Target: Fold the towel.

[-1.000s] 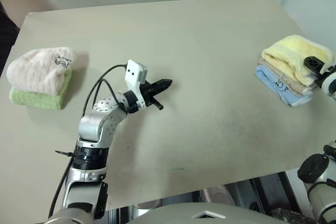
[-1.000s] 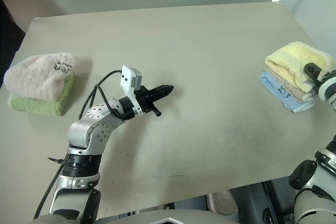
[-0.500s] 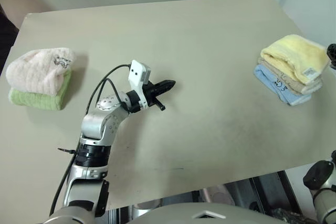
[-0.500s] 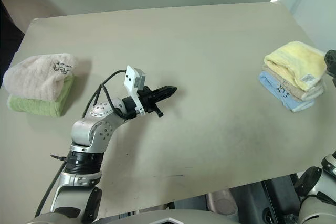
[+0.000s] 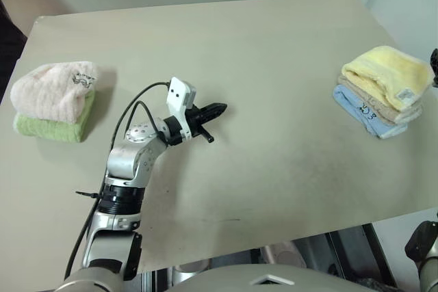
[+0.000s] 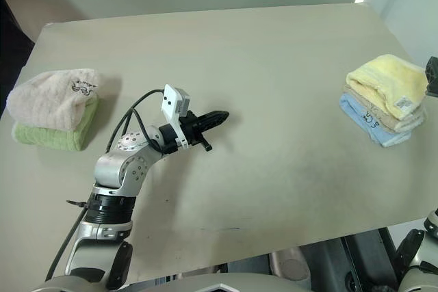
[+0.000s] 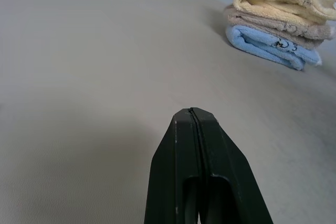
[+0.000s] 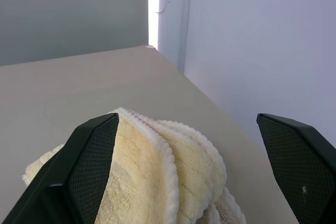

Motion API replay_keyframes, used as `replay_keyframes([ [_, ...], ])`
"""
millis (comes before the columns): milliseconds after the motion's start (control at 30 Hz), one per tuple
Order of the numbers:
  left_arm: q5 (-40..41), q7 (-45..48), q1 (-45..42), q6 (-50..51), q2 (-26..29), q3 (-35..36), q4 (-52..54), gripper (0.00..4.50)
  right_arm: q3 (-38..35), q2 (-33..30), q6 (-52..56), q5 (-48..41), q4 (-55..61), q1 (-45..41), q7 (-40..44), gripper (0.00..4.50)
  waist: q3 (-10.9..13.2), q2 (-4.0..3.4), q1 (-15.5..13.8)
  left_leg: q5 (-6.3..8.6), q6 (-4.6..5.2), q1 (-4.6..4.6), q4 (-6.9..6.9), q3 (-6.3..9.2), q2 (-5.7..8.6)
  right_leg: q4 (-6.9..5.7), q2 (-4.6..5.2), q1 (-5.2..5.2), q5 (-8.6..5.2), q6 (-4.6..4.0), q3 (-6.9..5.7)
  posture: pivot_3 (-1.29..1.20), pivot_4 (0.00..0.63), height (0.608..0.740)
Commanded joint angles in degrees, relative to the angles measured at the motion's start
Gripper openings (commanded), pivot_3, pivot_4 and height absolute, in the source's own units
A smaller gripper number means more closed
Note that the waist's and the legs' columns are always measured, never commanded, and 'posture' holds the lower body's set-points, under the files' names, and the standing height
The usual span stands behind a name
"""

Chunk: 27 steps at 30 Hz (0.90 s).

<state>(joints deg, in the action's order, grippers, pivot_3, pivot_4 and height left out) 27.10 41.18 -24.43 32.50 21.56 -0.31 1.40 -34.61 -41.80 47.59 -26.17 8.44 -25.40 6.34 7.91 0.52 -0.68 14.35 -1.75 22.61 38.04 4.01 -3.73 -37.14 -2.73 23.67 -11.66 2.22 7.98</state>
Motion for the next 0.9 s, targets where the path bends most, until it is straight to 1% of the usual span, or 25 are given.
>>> replay_keyframes([
  [33, 0.0, 0.5, -0.8, -1.1, 0.0, 0.5, 0.4, 0.0, -0.7, -1.1, -1.3, 0.6, 2.0, -0.2, 0.6, 4.45, 0.0, 0.0, 0.0, 0.0, 0.0, 0.0, 0.0, 0.0, 0.0, 0.0, 0.0, 0.0, 0.0, 0.0, 0.0, 0.0, 0.15, 0.74],
  [167, 0.0, 0.5, -0.8, -1.1, 0.0, 0.5, 0.4, 0.0, -0.7, -1.0, -1.3, 0.8, 2.0, -0.3, 0.7, 4.45, 0.0, 0.0, 0.0, 0.0, 0.0, 0.0, 0.0, 0.0, 0.0, 0.0, 0.0, 0.0, 0.0, 0.0, 0.0, 0.0, 0.15, 0.74],
  [200, -0.6, -0.5, 0.9, -1.5, 1.1, 1.4, 2.4, 0.0, 10.2, 2.4, -2.0, -3.1, 8.4, 2.9, 8.9, 4.45, 0.0, 0.0, 0.0, 0.0, 0.0, 0.0, 0.0, 0.0, 0.0, 0.0, 0.0, 0.0, 0.0, 0.0, 0.0, 0.0, 0.15, 0.74],
  [233, -1.0, -1.9, 3.2, -1.5, 1.9, 2.5, 5.2, 0.0, 19.6, 5.3, -3.1, -5.6, 12.0, 4.3, 16.1, 4.45, -0.1, 0.07, 0.4, 0.0, 0.0, 0.0, 0.0, 0.0, 0.0, 0.0, 0.0, 0.01, 0.0, 0.0, 0.0, 0.0, 0.15, 0.74],
  [267, -1.2, -2.9, 5.0, -1.5, 2.5, 3.3, 7.3, 0.0, 26.0, 7.3, -3.9, -7.1, 14.3, 5.2, 21.2, 4.45, -0.2, 0.26, 1.3, 0.0, 0.01, -0.08, -0.09, -0.04, -0.01, 0.01, -0.07, -0.01, -0.03, -0.04, -0.02, 0.0, 0.15, 0.74],
  [300, -1.3, -3.7, 6.1, -1.5, 2.8, 3.7, 8.6, 0.0, 29.4, 8.4, -4.8, -7.5, 15.4, 5.6, 24.3, 4.45, -0.2, 0.37, 2.0, 0.1, 0.18, -0.25, -0.11, -0.11, 0.03, 0.01, -0.39, 0.0, 0.0, -0.11, -0.08, 0.0, 0.15, 0.74],
  [333, -1.2, -4.0, 6.6, -1.4, 2.9, 3.8, 9.2, 0.0, 29.9, 8.5, -5.3, -7.0, 15.1, 5.5, 25.1, 4.45, -0.2, 0.35, 2.2, 0.31, 0.4, -0.33, -0.04, 0.08, 0.05, 0.11, -0.91, -0.11, -0.08, 0.05, -0.02, 0.0, 0.15, 0.74],
  [400, -1.2, -4.3, 6.9, -1.2, 2.8, 3.9, 9.7, 0.0, 30.3, 8.8, -6.0, -6.4, 15.2, 5.8, 25.8, 4.45, 0.0, -0.01, 1.4, 0.24, 0.18, -0.14, -0.02, 0.38, 0.19, 0.09, -1.27, 0.14, -0.14, 0.18, -0.23, 0.0, 0.15, 0.74],
  [433, -1.2, -4.5, 7.0, -1.1, 2.8, 3.8, 10.0, 0.0, 30.4, 8.8, -6.3, -6.4, 15.2, 6.0, 26.1, 4.45, 0.0, -0.12, 0.9, 0.11, -0.04, -0.03, -0.01, 0.41, 0.25, -0.04, -1.09, 0.34, -0.1, 0.23, -0.17, 0.0, 0.15, 0.74],
  [467, -1.2, -4.5, 7.1, -1.0, 2.8, 3.8, 10.0, 0.0, 30.5, 8.9, -6.4, -6.3, 15.3, 6.0, 26.1, 4.45, 0.0, -0.12, 0.4, 0.05, -0.14, -0.01, -0.03, 0.48, 0.3, -0.13, -0.98, 0.32, 0.0, 0.07, -0.11, 0.0, 0.15, 0.74],
  [533, -1.1, -4.5, 7.1, -1.0, 2.9, 3.8, 10.0, 0.0, 30.7, 8.9, -6.5, -6.4, 15.4, 6.2, 26.2, 4.45, -0.1, 0.01, -0.1, 0.06, -0.12, -0.03, 0.09, 0.83, 0.09, -0.09, -0.81, 0.19, 0.11, 0.03, 0.08, 0.0, 0.15, 0.74],
  [600, -1.0, -3.9, 7.2, -1.0, 3.3, 3.8, 9.8, 0.0, 31.3, 9.2, -6.9, -6.0, 15.6, 6.7, 26.1, 4.45, -0.1, 0.06, -0.1, 0.06, -0.13, -0.08, 0.15, 0.86, 0.17, 0.21, -0.62, 0.04, 0.2, -0.13, 0.06, 0.0, 0.15, 0.74],
  [633, -0.9, -3.4, 7.3, -1.0, 3.6, 3.9, 9.6, 0.0, 31.5, 9.3, -7.0, -5.9, 15.6, 6.8, 26.1, 4.45, -0.1, 0.06, 0.0, 0.07, -0.14, -0.08, 0.23, 0.77, 0.2, 0.22, -0.45, 0.03, 0.12, -0.4, 0.08, 0.0, 0.15, 0.74],
  [700, -0.8, -2.8, 7.3, -1.1, 3.9, 3.9, 9.5, 0.0, 31.7, 9.4, -7.1, -5.8, 15.6, 6.9, 26.1, 4.45, -0.1, 0.06, 0.0, 0.07, -0.14, -0.09, 0.24, 0.71, 0.34, 0.2, -0.19, 0.04, 0.15, -0.4, 0.08, 0.0, 0.15, 0.74],
  [900, 1.4, 5.2, 10.0, -1.2, 9.8, 6.0, 8.6, 0.0, 35.8, 11.5, -10.7, -2.6, 9.9, 7.0, 28.1, 4.45, -0.1, 0.07, 0.2, 0.07, -0.13, -0.12, 0.1, 0.78, 0.37, 0.14, -0.21, 0.11, 0.3, -0.55, 0.08, 0.0, 0.15, 0.74],
])
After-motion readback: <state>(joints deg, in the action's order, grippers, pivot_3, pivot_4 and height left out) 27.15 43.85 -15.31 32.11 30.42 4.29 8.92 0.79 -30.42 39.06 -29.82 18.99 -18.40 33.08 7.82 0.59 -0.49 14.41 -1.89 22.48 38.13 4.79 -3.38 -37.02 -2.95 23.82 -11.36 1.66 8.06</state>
